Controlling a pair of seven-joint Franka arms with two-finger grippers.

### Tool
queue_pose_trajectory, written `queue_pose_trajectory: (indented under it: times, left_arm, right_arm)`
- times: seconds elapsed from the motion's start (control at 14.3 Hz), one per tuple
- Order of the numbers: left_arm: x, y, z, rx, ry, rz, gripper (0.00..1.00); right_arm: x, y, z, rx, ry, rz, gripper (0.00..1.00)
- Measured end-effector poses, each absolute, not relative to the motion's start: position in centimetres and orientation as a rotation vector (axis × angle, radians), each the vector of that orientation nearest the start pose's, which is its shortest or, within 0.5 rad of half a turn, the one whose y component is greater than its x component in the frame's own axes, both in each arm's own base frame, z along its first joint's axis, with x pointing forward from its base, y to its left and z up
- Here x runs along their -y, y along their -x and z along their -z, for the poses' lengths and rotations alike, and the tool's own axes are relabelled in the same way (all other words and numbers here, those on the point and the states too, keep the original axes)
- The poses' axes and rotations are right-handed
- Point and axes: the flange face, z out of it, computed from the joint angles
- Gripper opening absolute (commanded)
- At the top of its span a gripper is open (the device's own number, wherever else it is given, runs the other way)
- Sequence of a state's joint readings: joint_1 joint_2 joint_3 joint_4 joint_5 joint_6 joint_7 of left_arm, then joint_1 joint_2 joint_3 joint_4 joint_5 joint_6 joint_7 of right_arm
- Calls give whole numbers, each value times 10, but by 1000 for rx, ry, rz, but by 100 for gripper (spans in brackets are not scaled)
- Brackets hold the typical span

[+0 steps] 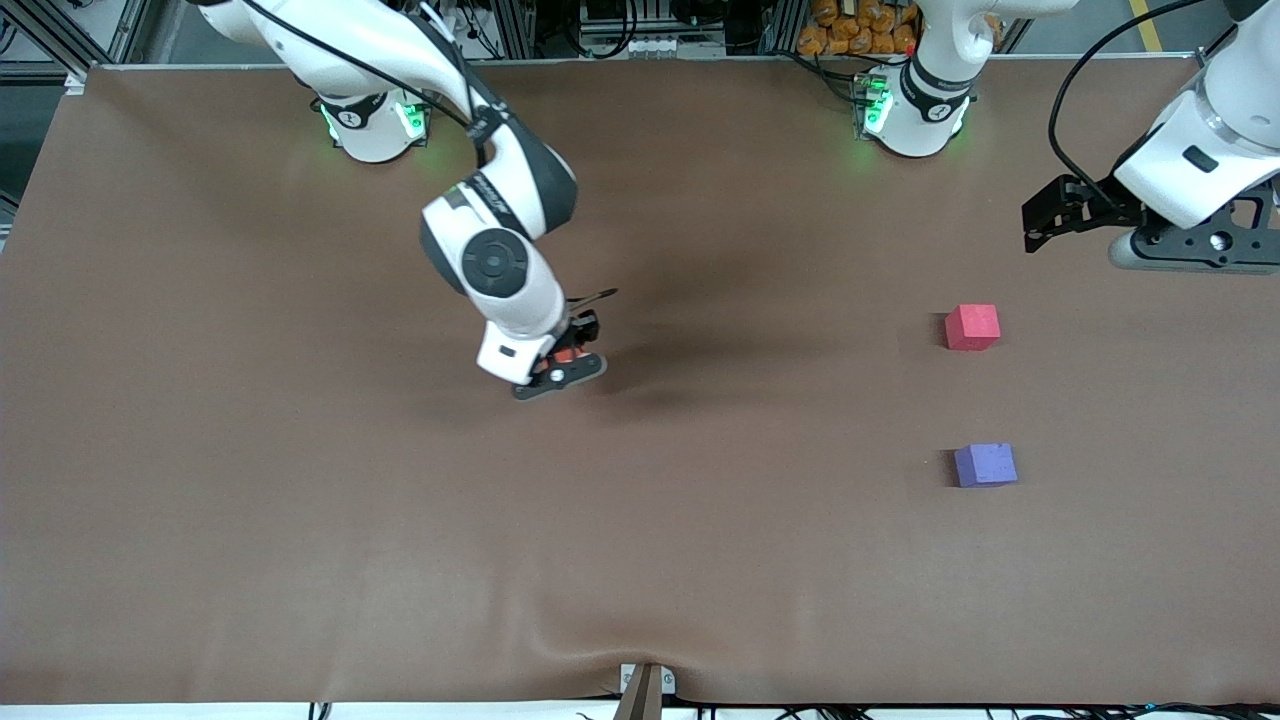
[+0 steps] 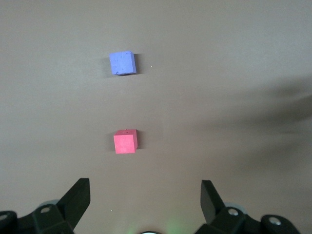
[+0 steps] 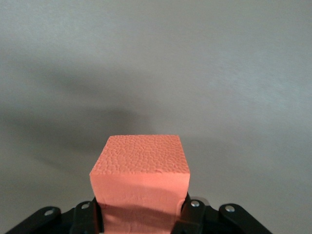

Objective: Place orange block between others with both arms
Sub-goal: 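Carry the orange cube with the right gripper toward the table middle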

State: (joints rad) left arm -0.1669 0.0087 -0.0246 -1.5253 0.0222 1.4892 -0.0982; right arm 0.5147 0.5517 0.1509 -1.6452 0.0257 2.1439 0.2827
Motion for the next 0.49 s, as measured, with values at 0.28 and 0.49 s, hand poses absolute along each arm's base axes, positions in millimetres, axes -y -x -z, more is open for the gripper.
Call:
queue_pose_trajectory:
  times: [0.28, 0.49]
  left_arm:
    - [102, -540, -633, -143, 3109, -66, 100]
    - [102, -540, -633, -143, 3109, -67, 100]
  right_arm:
    - [-436, -542, -268, 424, 3033, -163, 0]
    - [-448, -544, -256, 191, 3050, -150, 0]
